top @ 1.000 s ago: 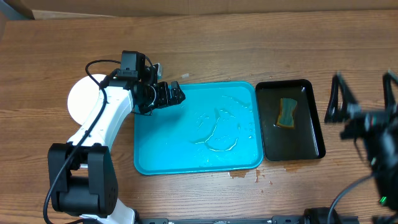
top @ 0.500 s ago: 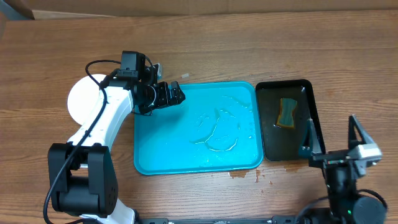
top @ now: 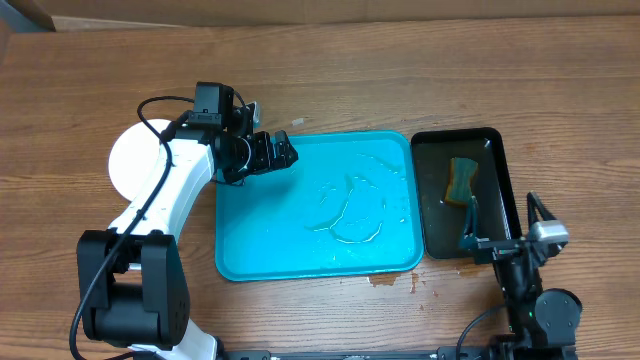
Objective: Clean dirty plates on tray and stack at the side
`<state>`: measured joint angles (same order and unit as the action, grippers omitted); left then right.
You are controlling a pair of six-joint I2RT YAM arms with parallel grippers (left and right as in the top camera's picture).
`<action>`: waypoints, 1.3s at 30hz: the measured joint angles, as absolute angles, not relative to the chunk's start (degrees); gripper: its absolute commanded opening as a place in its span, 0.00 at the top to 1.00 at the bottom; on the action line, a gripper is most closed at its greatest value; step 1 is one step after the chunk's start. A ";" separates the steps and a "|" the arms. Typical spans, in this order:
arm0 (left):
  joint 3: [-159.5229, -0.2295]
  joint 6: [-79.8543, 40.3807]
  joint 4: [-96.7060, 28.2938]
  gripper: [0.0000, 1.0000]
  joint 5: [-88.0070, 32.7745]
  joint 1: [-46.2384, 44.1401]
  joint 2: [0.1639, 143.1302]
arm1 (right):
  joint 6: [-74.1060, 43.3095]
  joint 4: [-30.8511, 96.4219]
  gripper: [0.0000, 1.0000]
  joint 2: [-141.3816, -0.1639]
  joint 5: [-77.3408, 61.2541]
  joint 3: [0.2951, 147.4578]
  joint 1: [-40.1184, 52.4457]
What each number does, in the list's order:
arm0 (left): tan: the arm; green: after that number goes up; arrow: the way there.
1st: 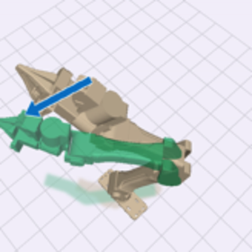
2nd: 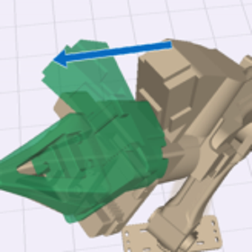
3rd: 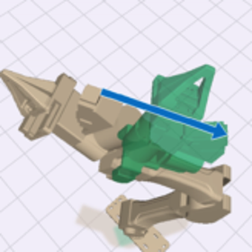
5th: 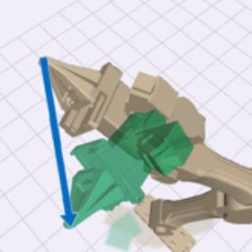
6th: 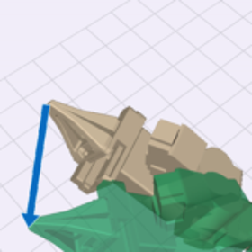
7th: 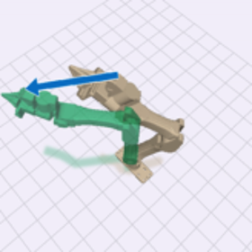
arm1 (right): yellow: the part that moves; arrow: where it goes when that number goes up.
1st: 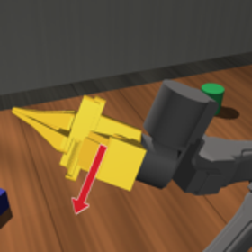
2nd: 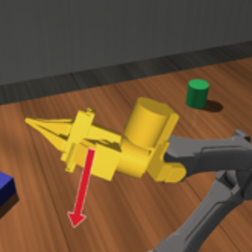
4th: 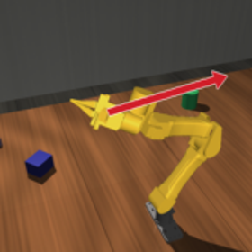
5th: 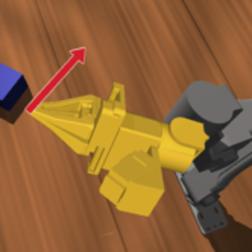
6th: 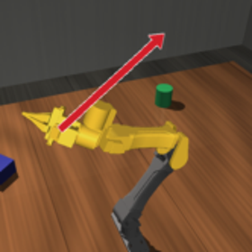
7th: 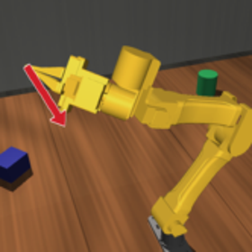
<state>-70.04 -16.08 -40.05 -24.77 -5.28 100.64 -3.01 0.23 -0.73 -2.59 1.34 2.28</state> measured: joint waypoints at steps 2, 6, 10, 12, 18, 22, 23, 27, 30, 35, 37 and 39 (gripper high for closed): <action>-70.04 -16.08 -40.05 0.00 -24.77 -5.28 100.64 | -3.01 4.75 0.00 -0.75 -2.57 1.06 2.28; -70.04 -16.08 -40.05 0.00 -24.77 -5.28 100.64 | -2.22 5.17 0.00 -0.73 -2.57 1.06 2.28; -70.04 -16.08 -40.05 0.00 -24.77 -5.28 100.64 | 0.51 5.15 0.00 -0.73 -2.59 1.06 2.28; -70.04 -16.08 -40.05 0.00 -24.77 -5.28 100.64 | 1.41 5.17 0.00 -0.73 -2.59 1.06 2.28; -70.04 -16.08 -40.05 0.00 -24.77 -5.28 100.64 | 1.48 5.15 0.00 -0.73 -2.61 1.06 2.28; -70.04 -16.08 -40.05 0.00 -24.77 -5.28 100.64 | 1.50 5.15 0.00 -0.73 -2.59 1.06 2.28; -70.04 -16.08 -40.05 0.00 -24.77 -5.28 100.64 | 1.45 5.17 0.00 -0.73 -2.59 1.06 2.28; -70.04 -16.08 -40.05 0.00 -24.77 -5.28 100.64 | 1.52 5.15 0.00 -0.73 -2.59 1.06 2.28; -70.04 -16.08 -40.05 0.00 -24.77 -5.28 100.64 | 1.48 5.15 0.00 -0.73 -2.59 1.06 2.28; -70.04 -16.08 -40.05 0.00 -24.77 -5.28 100.64 | 1.50 5.13 0.00 -0.73 -2.59 1.06 2.28; -70.04 -16.08 -40.05 0.00 -24.77 -5.28 100.64 | 1.50 5.17 0.00 -0.73 -2.59 1.06 2.28; -70.04 -16.08 -40.05 0.00 -24.77 -5.28 100.64 | 1.50 5.15 0.00 -0.73 -2.59 1.06 2.28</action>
<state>-70.04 -16.08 -40.05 -24.77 -5.28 100.64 1.50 5.15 -0.73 -2.59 1.06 2.28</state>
